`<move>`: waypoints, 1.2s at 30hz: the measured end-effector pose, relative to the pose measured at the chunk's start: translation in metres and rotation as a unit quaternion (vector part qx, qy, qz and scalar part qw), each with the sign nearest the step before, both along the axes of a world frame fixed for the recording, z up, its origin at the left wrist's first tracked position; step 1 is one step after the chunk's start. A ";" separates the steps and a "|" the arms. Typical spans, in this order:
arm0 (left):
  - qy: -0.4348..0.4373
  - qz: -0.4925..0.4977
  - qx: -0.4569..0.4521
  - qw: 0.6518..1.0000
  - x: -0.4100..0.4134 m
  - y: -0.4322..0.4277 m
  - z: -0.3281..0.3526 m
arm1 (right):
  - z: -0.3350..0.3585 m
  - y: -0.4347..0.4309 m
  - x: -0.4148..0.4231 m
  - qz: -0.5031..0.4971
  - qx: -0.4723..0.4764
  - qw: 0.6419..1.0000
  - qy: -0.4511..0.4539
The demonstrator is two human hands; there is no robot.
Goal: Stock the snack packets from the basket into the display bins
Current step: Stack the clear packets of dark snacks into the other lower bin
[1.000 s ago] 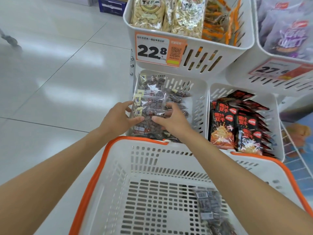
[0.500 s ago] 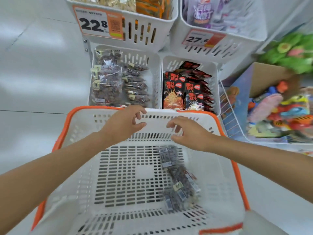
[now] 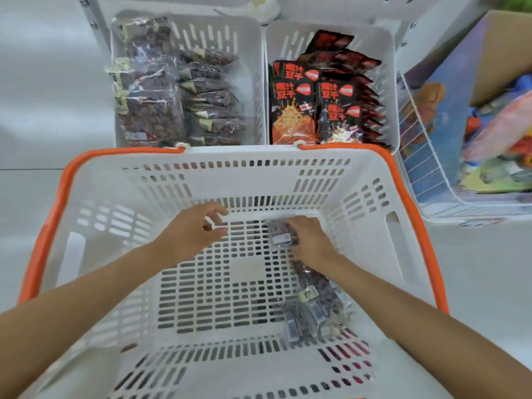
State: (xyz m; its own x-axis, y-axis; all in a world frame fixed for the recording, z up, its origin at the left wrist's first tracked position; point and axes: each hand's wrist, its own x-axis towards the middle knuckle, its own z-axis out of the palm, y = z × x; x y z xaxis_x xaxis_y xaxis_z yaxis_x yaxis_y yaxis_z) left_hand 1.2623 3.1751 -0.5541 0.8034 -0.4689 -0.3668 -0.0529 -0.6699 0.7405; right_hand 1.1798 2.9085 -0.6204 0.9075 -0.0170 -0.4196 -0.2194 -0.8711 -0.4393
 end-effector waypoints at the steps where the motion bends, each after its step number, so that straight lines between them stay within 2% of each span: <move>1: -0.001 0.002 0.004 1.000 -0.001 -0.002 0.000 | 0.006 0.003 0.004 -0.026 0.031 0.999 -0.027; 3: 0.005 -0.007 -0.006 1.000 -0.003 -0.009 0.003 | 0.031 0.010 0.014 -0.064 0.132 0.989 -0.026; 6: 0.088 -0.003 -0.091 0.992 -0.008 -0.028 0.019 | 0.081 0.021 0.025 -0.066 0.264 0.962 0.008; 8: 0.136 0.018 -0.134 0.981 -0.011 -0.035 0.025 | 0.107 0.024 0.026 -0.051 0.288 0.956 -0.001; 12: 0.174 0.059 -0.129 0.975 -0.011 -0.036 0.027 | 0.130 0.010 0.016 -0.095 0.296 0.950 0.043; 15: 0.200 0.093 -0.099 0.970 -0.016 -0.027 0.016 | 0.121 -0.012 -0.004 -0.116 0.218 0.962 0.118; 17: 0.221 0.110 -0.095 0.964 -0.020 -0.020 0.010 | 0.100 -0.021 -0.023 -0.086 0.155 0.965 0.191; 20: 0.239 0.136 -0.089 0.957 -0.021 -0.010 0.001 | 0.069 -0.018 -0.045 -0.032 0.117 0.958 0.259; 23: 0.246 0.151 -0.089 0.953 -0.021 -0.004 -0.004 | 0.050 -0.009 -0.051 0.010 0.038 0.970 0.240; 27: 0.247 0.158 -0.086 0.952 -0.021 0.000 -0.007 | 0.040 0.002 -0.052 0.066 -0.008 0.971 0.230; 31: 0.242 0.170 -0.078 0.952 -0.023 0.002 -0.010 | 0.028 0.008 -0.035 0.058 -0.050 0.983 0.168; 34: 0.238 0.190 -0.070 0.950 -0.024 0.004 -0.010 | 0.017 0.016 -0.025 0.020 -0.038 0.985 0.164; 36: 0.236 0.205 -0.077 0.947 -0.023 0.009 -0.010 | 0.012 0.018 -0.021 -0.044 0.038 0.987 0.152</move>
State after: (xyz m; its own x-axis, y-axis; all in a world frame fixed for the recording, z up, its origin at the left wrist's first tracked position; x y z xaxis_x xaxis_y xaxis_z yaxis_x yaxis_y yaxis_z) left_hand 1.2393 3.1844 -0.5644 0.6937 -0.2314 -0.6821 0.5484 -0.4444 0.7084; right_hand 1.1584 2.9265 -0.6084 0.7355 -0.0487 -0.6758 -0.4253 -0.8096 -0.4045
